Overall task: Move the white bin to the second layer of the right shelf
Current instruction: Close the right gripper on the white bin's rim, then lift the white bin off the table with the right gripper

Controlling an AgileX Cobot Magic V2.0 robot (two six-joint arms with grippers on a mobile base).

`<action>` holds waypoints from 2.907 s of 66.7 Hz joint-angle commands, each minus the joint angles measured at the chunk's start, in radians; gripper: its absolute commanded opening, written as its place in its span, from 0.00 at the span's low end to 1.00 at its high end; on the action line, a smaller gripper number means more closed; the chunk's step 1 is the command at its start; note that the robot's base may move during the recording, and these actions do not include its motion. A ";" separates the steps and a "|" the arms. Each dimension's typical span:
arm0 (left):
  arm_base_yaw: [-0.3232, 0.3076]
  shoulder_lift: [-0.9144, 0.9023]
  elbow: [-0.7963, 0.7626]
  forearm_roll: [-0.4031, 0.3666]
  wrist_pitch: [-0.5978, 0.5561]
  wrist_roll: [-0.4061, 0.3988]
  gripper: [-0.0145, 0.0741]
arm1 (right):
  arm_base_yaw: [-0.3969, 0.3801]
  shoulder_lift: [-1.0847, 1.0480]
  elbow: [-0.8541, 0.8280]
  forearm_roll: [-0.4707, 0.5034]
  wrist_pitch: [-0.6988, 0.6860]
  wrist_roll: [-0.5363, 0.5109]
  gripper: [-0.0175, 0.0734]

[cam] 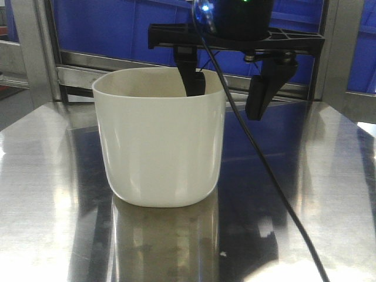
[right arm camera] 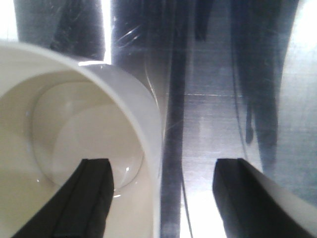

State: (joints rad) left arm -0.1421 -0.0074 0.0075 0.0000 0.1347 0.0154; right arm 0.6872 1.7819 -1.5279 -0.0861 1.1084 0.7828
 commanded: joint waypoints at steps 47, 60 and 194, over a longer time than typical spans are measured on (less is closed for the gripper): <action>-0.004 -0.015 0.037 0.000 -0.087 -0.003 0.26 | -0.004 -0.054 -0.033 -0.021 -0.007 0.013 0.32; -0.004 -0.015 0.037 0.000 -0.087 -0.003 0.26 | -0.005 -0.115 -0.033 -0.045 -0.009 -0.004 0.32; -0.004 -0.015 0.037 0.000 -0.087 -0.003 0.26 | -0.654 -1.422 0.955 0.015 -0.403 -0.704 0.32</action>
State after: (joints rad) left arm -0.1421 -0.0074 0.0075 0.0000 0.1347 0.0154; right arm 0.0406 0.3536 -0.5417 -0.0493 0.7899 0.0559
